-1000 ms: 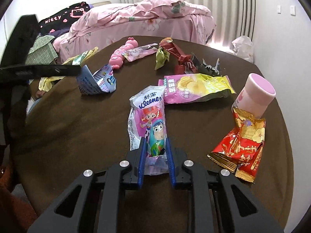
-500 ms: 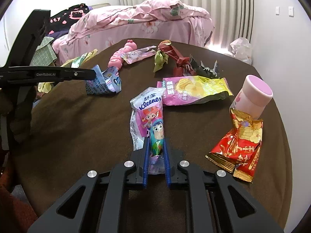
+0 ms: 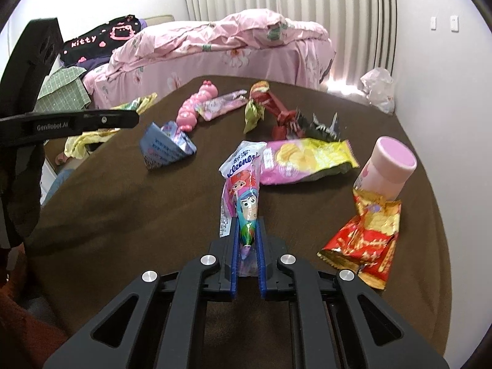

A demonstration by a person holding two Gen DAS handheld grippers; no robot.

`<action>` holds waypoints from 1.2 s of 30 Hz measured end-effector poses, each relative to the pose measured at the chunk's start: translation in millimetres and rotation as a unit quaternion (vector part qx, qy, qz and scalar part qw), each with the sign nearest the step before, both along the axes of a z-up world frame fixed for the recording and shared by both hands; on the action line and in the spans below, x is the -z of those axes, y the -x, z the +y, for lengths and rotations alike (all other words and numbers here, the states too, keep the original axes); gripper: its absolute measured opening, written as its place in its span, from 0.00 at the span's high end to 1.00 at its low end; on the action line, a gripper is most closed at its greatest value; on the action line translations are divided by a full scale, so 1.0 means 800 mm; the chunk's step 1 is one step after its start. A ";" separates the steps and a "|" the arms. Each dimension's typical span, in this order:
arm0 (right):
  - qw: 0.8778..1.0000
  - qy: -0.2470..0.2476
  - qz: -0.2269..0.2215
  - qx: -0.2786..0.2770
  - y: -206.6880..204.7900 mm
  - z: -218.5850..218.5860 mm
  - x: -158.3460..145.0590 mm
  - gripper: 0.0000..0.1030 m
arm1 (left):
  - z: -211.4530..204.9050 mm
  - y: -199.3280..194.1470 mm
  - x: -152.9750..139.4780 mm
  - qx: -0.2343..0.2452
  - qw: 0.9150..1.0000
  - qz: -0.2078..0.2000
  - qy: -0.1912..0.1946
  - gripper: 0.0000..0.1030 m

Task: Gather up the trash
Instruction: 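Grasp the blue-white paper wrapper with the left tool while the right tool grasps the Kleenex pack, then carry the blue-white wrapper and Kleenex pack over the yellow trash bag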

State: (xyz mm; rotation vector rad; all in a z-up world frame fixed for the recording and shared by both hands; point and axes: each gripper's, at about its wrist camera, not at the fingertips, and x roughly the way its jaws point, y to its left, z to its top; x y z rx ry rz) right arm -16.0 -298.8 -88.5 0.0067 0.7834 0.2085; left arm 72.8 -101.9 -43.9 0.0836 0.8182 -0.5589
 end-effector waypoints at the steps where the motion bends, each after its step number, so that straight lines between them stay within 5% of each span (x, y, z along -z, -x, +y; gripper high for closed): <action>1: 1.000 0.000 -0.002 0.000 0.001 0.000 -0.003 0.90 | 0.001 0.001 -0.001 0.000 1.000 0.000 0.002 0.92; 11: 0.999 0.013 -0.033 -0.013 0.002 0.015 -0.039 0.90 | 0.028 0.014 -0.022 -0.020 0.999 -0.016 0.023 0.92; 17: 0.994 0.024 -0.088 -0.053 -0.020 0.056 -0.103 0.90 | 0.088 0.013 -0.058 -0.073 0.995 -0.055 0.043 0.92; 26: 0.983 0.030 -0.129 -0.127 -0.064 0.145 -0.165 0.90 | 0.217 0.000 -0.092 -0.201 0.973 -0.095 0.062 0.92; 36: 0.976 0.038 -0.117 -0.179 -0.106 0.208 -0.163 0.90 | 0.291 -0.019 -0.061 -0.307 0.943 -0.082 0.094 0.92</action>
